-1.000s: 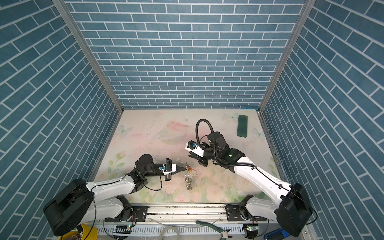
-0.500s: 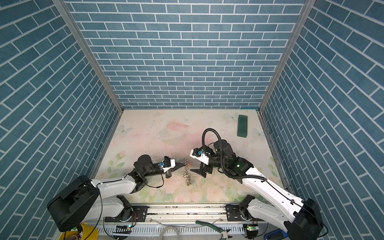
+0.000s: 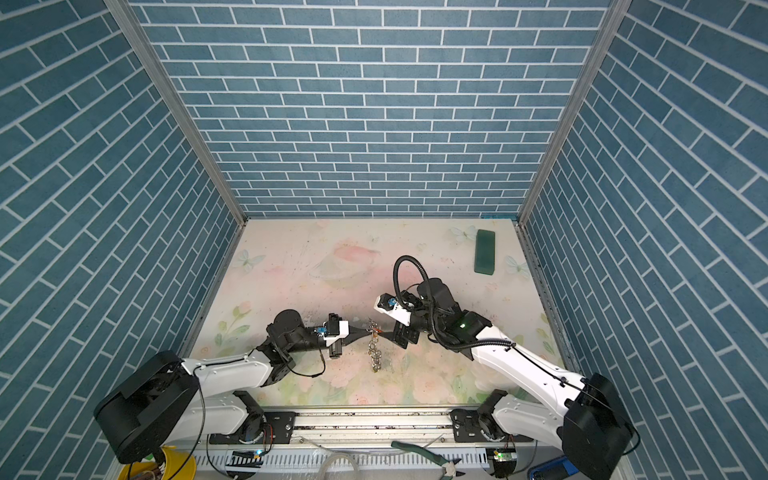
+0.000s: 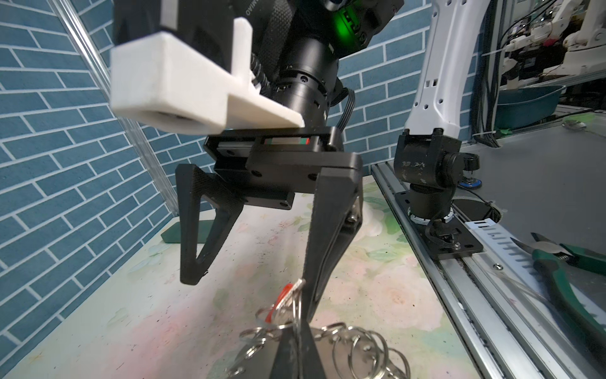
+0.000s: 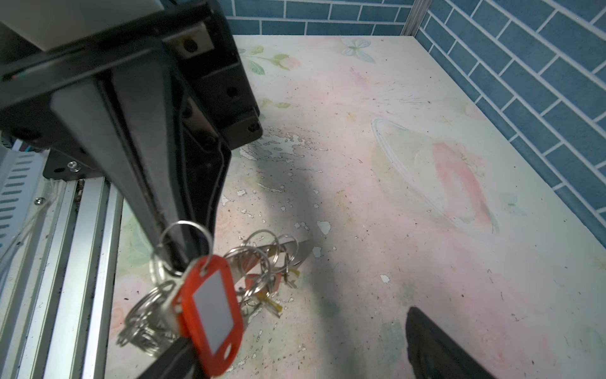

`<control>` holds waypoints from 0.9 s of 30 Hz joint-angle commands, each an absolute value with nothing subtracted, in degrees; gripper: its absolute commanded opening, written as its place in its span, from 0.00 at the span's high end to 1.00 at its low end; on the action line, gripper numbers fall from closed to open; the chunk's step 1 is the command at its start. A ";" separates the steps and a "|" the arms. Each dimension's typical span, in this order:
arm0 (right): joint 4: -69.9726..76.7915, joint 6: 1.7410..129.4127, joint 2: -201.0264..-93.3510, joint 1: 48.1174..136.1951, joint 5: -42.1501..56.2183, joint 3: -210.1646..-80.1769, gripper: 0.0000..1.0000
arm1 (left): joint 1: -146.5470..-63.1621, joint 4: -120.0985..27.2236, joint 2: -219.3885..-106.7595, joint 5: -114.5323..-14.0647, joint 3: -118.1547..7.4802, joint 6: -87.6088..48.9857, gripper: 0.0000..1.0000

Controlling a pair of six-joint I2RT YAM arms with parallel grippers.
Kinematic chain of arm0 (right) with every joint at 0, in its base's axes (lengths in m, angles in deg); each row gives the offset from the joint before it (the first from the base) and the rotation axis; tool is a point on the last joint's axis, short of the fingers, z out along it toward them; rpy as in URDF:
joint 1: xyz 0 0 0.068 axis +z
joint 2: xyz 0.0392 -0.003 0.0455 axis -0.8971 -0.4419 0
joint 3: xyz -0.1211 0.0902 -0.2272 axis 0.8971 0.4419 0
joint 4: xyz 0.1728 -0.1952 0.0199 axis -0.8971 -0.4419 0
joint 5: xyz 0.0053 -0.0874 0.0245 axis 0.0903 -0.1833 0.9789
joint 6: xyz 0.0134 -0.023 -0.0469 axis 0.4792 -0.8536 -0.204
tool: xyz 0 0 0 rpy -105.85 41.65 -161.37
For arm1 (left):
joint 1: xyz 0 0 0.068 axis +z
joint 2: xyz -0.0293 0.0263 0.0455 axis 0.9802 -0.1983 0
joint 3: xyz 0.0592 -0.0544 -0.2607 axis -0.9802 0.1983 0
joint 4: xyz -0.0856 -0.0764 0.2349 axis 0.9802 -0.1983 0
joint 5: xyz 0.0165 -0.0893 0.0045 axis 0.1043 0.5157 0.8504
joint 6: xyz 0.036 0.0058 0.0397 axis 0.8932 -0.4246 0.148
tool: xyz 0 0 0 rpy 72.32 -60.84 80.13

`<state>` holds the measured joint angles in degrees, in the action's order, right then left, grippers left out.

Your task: Put the keys on the keyring

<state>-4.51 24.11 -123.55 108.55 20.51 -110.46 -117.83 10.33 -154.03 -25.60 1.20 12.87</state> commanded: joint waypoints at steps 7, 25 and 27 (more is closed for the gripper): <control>-4.39 24.94 -123.73 108.89 19.57 -113.30 0.16 | -117.50 13.91 -154.83 -20.63 1.02 11.23 1.00; -15.08 22.58 -121.13 109.03 18.56 -115.42 0.26 | -116.80 19.32 -156.14 -29.42 2.02 7.90 1.00; -15.38 23.11 -120.04 109.06 17.94 -115.45 0.29 | -116.71 19.77 -156.93 -29.81 1.88 7.43 1.00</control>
